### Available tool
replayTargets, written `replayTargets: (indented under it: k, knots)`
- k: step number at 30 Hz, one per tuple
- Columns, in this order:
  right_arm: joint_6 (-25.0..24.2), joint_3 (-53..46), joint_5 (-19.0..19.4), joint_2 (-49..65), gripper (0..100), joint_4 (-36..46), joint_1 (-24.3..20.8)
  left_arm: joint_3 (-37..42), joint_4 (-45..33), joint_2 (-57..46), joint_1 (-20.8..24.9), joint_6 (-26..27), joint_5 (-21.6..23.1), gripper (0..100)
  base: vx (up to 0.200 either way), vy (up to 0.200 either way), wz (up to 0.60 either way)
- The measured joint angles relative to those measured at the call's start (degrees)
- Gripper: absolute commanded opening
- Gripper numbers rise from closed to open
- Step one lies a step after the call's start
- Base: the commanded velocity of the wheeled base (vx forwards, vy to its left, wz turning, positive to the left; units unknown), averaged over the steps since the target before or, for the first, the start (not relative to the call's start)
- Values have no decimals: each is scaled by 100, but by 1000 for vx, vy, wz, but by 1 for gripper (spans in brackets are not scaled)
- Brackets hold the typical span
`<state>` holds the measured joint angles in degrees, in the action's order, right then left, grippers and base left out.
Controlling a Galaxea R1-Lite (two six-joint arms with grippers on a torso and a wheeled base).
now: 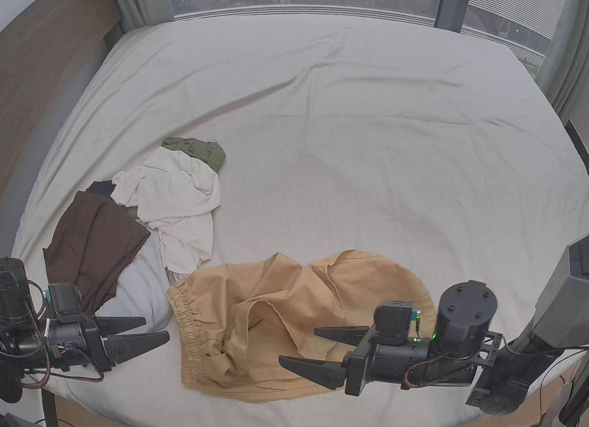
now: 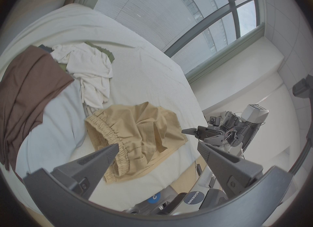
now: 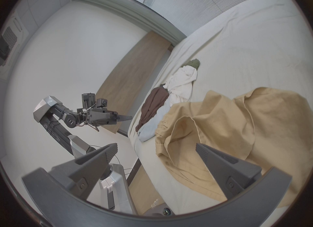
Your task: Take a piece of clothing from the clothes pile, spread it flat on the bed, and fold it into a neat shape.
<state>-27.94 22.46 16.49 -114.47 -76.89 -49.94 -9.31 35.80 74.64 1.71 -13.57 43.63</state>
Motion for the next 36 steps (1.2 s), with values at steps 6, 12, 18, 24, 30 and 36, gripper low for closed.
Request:
replayTargets:
  k: [6,12,18,24,30,36]
  knots:
    - [-24,551,0,-52,100,775,-121,41,22,335,-61,24,5,100,0,0,0]
    - [-50,1014,-11,-102,100,1402,-250,30,45,589,-98,44,-24,100,0,0,0]
    - [-107,1376,-33,-306,100,1631,-315,24,207,827,-113,172,-63,100,0,0,0]
    - [-121,1582,-49,-588,100,1631,-357,59,240,1187,-119,532,-63,100,0,0,0]
    - [-126,1707,-54,-811,100,1626,-372,85,366,1443,-116,591,-57,100,0,0,0]
    - [-123,1814,-60,-1019,100,1615,-374,94,396,1554,-111,566,-41,100,0,0,0]
